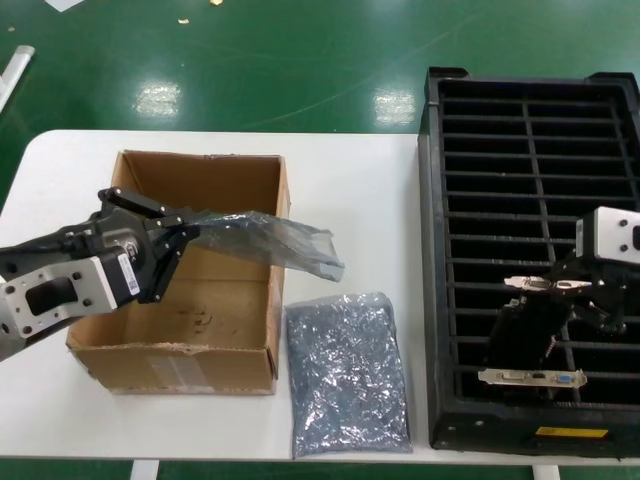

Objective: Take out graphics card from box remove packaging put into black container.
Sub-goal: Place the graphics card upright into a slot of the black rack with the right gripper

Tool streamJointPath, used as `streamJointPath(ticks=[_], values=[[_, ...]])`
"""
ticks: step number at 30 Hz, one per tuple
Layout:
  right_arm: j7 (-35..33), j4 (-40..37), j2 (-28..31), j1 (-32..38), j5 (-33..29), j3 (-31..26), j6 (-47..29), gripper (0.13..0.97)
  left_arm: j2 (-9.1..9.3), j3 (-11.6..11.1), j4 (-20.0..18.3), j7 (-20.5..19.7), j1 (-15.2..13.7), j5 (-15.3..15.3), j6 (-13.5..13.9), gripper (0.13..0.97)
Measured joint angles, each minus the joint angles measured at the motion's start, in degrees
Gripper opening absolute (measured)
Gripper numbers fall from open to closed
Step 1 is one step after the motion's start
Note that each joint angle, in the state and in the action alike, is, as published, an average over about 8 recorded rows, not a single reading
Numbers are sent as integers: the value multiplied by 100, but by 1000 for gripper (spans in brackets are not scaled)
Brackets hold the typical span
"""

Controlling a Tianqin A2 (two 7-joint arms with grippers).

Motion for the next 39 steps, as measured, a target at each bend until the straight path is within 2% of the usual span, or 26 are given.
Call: streamJointPath(ticks=[39], values=[[614,1189,474,-508,-48,316,76,176,0,0,0,0,0,0,0,138]])
